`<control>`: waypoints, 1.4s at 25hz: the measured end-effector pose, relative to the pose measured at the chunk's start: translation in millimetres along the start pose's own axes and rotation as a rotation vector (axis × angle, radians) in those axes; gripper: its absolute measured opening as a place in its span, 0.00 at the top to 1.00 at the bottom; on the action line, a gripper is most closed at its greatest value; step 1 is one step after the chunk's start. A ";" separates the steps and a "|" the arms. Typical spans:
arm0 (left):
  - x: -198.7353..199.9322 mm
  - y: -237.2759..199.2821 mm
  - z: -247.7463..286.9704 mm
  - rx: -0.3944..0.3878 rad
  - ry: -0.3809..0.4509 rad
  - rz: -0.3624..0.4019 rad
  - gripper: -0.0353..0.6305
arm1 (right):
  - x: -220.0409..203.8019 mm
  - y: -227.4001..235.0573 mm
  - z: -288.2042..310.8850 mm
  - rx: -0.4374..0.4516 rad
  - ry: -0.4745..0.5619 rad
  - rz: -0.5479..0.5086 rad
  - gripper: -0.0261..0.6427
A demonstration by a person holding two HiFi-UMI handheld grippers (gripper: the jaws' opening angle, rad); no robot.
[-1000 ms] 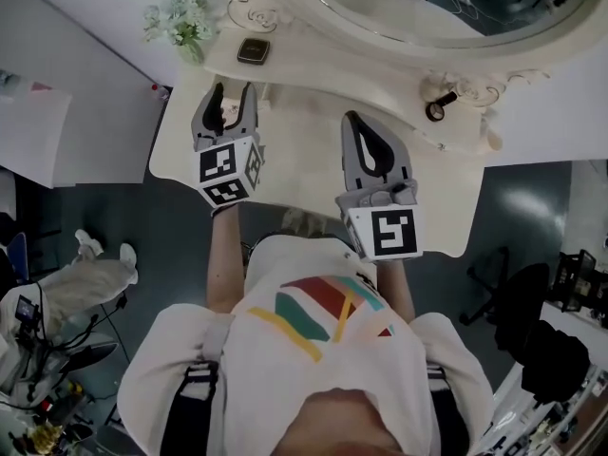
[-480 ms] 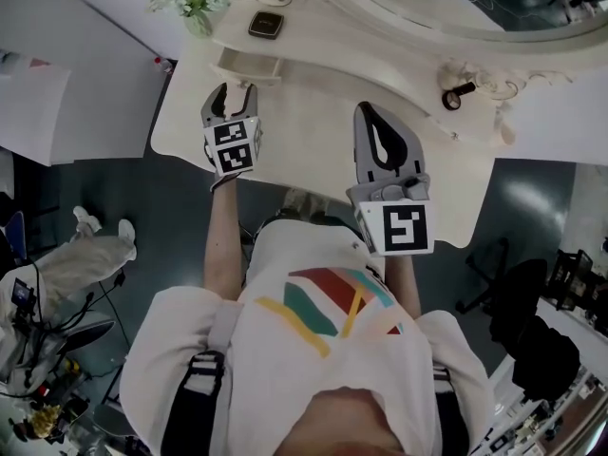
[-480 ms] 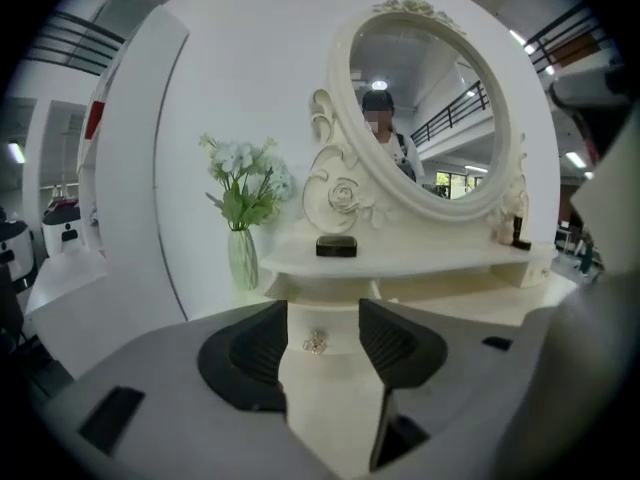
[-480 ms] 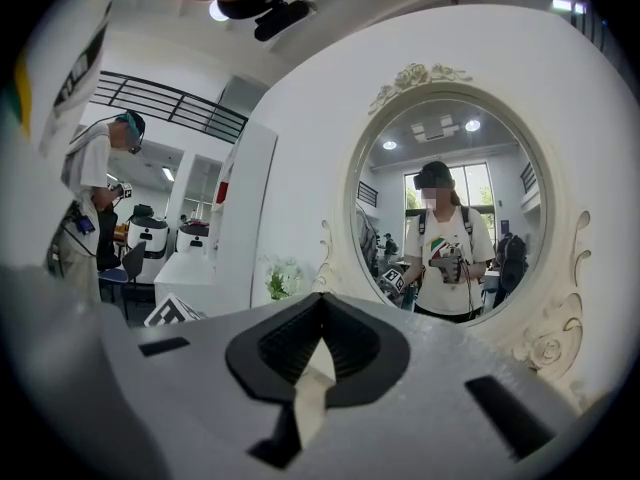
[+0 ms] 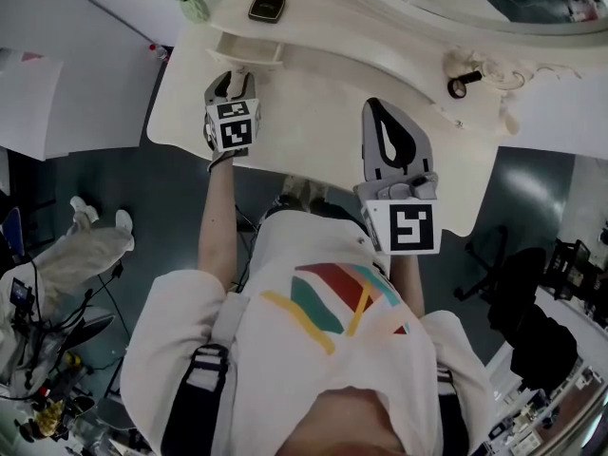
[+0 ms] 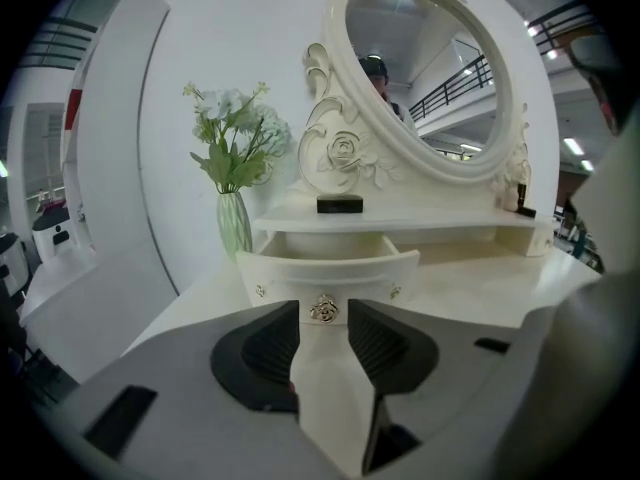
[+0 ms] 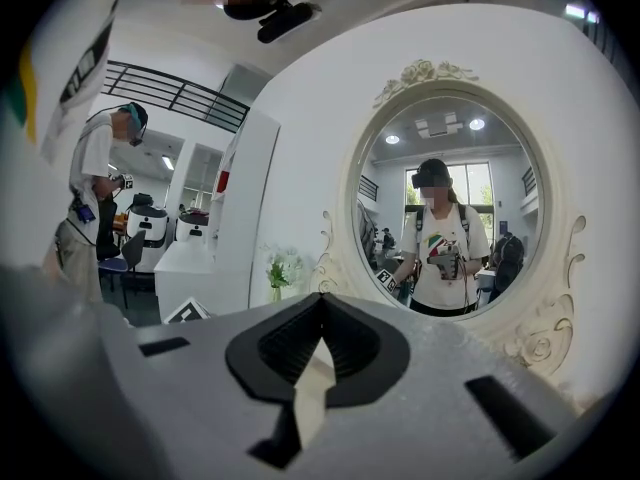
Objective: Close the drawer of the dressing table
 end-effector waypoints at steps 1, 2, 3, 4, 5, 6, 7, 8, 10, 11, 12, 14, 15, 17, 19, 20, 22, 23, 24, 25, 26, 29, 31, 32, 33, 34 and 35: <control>-1.0 -1.1 2.6 0.006 0.000 0.008 0.74 | -0.4 -0.1 -0.4 -0.002 0.000 -0.004 0.96; -1.7 -1.8 4.7 0.009 -0.001 0.010 0.74 | -0.8 -0.3 -0.9 -0.002 -0.005 -0.005 0.96; -2.1 -2.0 6.5 0.009 -0.004 0.010 0.75 | -1.2 -0.5 -1.5 0.000 -0.014 -0.003 0.96; -2.5 -1.8 8.1 0.005 -0.010 0.010 0.75 | -1.7 -0.8 -1.9 0.001 -0.025 0.001 0.96; -2.7 -1.3 9.6 0.001 -0.016 0.012 0.75 | -2.2 -1.0 -2.2 0.002 -0.032 0.004 0.96; -2.9 -0.8 10.9 -0.004 -0.022 0.014 0.75 | -2.7 -0.9 -2.4 0.000 -0.033 0.003 0.96; -3.1 -0.4 11.8 -0.007 -0.028 0.017 0.75 | -3.2 -0.7 -2.5 -0.003 -0.030 0.000 0.96; -3.3 -0.4 12.4 -0.007 -0.032 0.019 0.76 | -3.4 -0.5 -2.5 -0.005 -0.024 -0.004 0.96; -3.1 -0.7 13.0 -0.005 -0.035 0.023 0.78 | -3.3 -0.3 -2.7 -0.007 -0.021 -0.006 0.96; -2.9 -0.4 13.1 -0.005 -0.036 0.028 0.79 | -3.2 -0.3 -2.8 -0.007 -0.022 -0.005 0.96; -2.8 0.0 13.2 -0.005 -0.036 0.033 0.79 | -3.2 -0.3 -2.9 -0.008 -0.025 -0.003 0.96; -3.1 0.1 13.3 -0.008 -0.036 0.042 0.80 | -3.3 -1.2 -2.9 -0.004 -0.033 -0.002 0.96; -3.5 -0.5 13.4 -0.010 -0.036 0.045 0.80 | -3.2 -2.1 -2.7 -0.001 -0.037 -0.002 0.96; -3.9 -1.9 13.3 -0.016 -0.038 0.052 0.80 | -3.2 -3.9 -2.2 0.001 -0.039 -0.002 0.96; -4.2 -3.0 13.6 -0.022 -0.039 0.059 0.80 | -3.5 -5.1 -1.6 0.002 -0.042 0.001 0.96; -4.2 -3.1 13.8 -0.025 -0.039 0.060 0.80 | -3.8 -5.3 -1.3 0.003 -0.044 0.004 0.96; -3.3 -2.5 14.6 -0.029 -0.042 0.062 0.80 | -4.2 -5.2 -0.3 0.005 -0.044 0.005 0.96; -2.8 -2.2 15.0 -0.030 -0.043 0.062 0.80 | -4.4 -5.2 0.3 0.007 -0.044 0.005 0.96; -2.5 -2.2 15.3 -0.031 -0.044 0.063 0.80 | -4.6 -5.5 0.8 0.009 -0.044 0.004 0.96; -2.5 -2.4 15.3 -0.031 -0.045 0.064 0.80 | -4.7 -6.0 1.2 0.010 -0.045 0.003 0.96; -2.6 -2.5 15.2 -0.032 -0.046 0.065 0.80 | -4.8 -6.6 1.5 0.012 -0.045 0.002 0.96; -2.6 -2.1 14.4 -0.031 -0.043 0.075 0.81 | -4.7 -7.5 1.1 0.013 -0.045 0.003 0.96; -2.4 -1.6 13.8 -0.029 -0.043 0.080 0.81 | -4.8 -7.0 0.5 0.012 -0.044 0.003 0.96; -2.3 -1.4 13.5 -0.027 -0.043 0.082 0.81 | -4.8 -6.7 0.3 0.011 -0.043 0.003 0.96; -2.1 -1.5 13.3 -0.026 -0.043 0.084 0.81 | -4.8 -6.4 0.3 0.011 -0.042 0.003 0.96; -1.8 -1.6 13.2 -0.024 -0.042 0.085 0.81 | -5.0 -6.2 0.5 0.010 -0.041 0.002 0.96; -1.0 -1.7 13.0 -0.022 -0.040 0.086 0.81 | -5.2 -6.0 0.7 0.010 -0.041 0.001 0.96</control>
Point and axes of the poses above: the fingertips, and each gripper's own axes: z forward along the fingers, y to its right, x out of its top, the point moved 10 cm from there along -z, backward along the fingers, and after that the axes turned 9 degrees about -z, right-handed, at the moved point
